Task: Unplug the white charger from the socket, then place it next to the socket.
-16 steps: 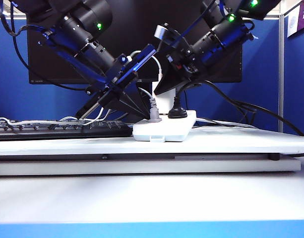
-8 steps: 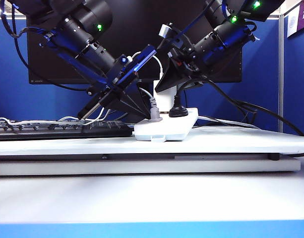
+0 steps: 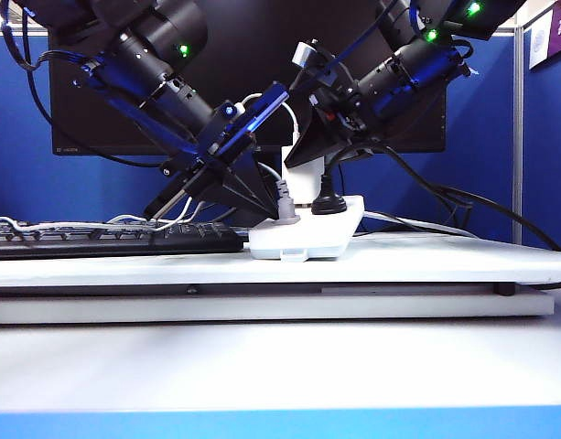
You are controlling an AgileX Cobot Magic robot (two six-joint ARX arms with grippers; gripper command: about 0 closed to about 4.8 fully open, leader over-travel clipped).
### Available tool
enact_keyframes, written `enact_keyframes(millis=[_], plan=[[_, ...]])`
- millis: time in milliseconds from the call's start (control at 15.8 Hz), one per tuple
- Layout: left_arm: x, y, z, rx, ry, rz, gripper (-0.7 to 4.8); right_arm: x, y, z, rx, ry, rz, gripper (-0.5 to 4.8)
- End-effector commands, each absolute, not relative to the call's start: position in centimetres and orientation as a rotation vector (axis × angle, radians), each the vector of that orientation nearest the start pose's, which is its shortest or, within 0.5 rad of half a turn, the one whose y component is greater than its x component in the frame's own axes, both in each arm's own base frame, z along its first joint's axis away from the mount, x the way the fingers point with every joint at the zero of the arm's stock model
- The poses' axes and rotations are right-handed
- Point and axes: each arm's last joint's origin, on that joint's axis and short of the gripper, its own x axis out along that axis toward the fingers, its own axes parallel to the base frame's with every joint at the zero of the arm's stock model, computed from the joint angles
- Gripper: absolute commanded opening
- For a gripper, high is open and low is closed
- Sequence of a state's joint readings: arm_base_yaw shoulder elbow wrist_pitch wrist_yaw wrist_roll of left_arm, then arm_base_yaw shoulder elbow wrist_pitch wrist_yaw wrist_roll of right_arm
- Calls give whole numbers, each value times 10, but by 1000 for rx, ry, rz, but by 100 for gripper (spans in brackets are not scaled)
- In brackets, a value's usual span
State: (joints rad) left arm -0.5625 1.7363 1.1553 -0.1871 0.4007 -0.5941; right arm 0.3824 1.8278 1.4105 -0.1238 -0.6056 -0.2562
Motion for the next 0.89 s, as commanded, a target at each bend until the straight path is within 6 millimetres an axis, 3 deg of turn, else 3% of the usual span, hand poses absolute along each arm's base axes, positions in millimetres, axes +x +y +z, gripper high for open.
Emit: enact_keyframes(millis=[63, 190, 317, 444, 571, 761, 888], plan=[[297, -208, 194, -425, 1176, -634, -5, 372, 180, 307, -234, 143, 1153, -1], [297, -208, 194, -425, 1176, -634, -5, 373, 179, 310, -69, 213, 1157, -1], [297, -208, 194, -422, 1173, -632, -5, 373, 175, 312, -185, 149, 1134, -1], [297, -208, 194, -418, 1171, -634, -5, 374, 176, 319, -7, 184, 1147, -1], [297, -208, 194, -417, 1171, -633, -5, 374, 170, 327, -85, 88, 1145, -1], [297, -208, 194, -418, 1173, -635, -5, 373, 170, 333, -29, 78, 1175, -1], [297, -208, 194, -418, 1173, -634, -5, 373, 170, 330, -131, 44, 1169, 0]])
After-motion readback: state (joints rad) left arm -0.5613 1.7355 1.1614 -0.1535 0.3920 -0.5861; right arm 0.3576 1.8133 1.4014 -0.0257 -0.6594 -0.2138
